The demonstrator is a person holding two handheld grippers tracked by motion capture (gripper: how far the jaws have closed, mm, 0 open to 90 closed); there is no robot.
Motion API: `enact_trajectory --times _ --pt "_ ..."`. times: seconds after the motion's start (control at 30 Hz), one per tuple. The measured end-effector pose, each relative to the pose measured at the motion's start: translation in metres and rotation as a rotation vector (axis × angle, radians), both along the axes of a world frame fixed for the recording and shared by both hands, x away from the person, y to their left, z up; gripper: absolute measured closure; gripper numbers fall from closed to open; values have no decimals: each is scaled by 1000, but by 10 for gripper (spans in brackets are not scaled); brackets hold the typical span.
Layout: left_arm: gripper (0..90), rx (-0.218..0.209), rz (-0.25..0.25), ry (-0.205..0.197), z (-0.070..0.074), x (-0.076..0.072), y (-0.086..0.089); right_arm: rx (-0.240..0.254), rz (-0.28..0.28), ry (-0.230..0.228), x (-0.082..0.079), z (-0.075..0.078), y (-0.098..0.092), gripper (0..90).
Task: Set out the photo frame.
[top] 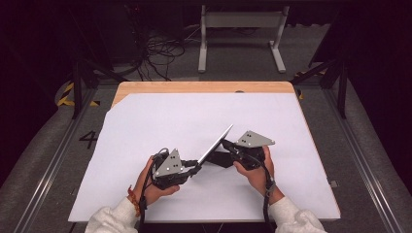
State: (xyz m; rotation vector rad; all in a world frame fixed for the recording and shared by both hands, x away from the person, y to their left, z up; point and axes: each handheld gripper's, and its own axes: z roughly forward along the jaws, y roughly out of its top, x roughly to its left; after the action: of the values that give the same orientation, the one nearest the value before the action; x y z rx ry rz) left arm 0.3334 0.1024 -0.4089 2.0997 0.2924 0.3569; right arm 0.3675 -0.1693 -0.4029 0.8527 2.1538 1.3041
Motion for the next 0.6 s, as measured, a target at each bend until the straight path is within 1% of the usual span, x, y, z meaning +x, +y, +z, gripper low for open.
enact_trajectory --times 0.13,0.2,0.27,0.4,0.43,0.47,0.5,0.53,0.57,0.6 --pt "744 -6 1 4 0 0 -3 9 -6 1 2 0 2 900" --pt "731 -5 -4 1 0 0 -7 23 -6 12 3 -1 3 900" --pt "714 -8 -10 1 0 0 -9 13 -7 12 2 -2 6 900" --pt "711 1 -11 -4 0 0 -10 13 -5 9 2 -2 6 900" --pt "711 9 -20 -3 1 -1 -9 22 -1 8 2 -2 5 900" --pt "702 22 -27 -14 3 -1 -8 29 2 8 1 -2 4 900" --pt "653 28 -29 -24 6 -2 -6 42 1 10 -1 -1 2 900" --pt "648 11 -26 -20 10 -2 2 43 0 7 -2 0 2 900" --pt "646 -3 -29 -12 11 -1 6 46 3 6 -3 0 1 900" --pt "659 -8 -29 -11 11 -2 9 46 3 5 -3 1 1 900"
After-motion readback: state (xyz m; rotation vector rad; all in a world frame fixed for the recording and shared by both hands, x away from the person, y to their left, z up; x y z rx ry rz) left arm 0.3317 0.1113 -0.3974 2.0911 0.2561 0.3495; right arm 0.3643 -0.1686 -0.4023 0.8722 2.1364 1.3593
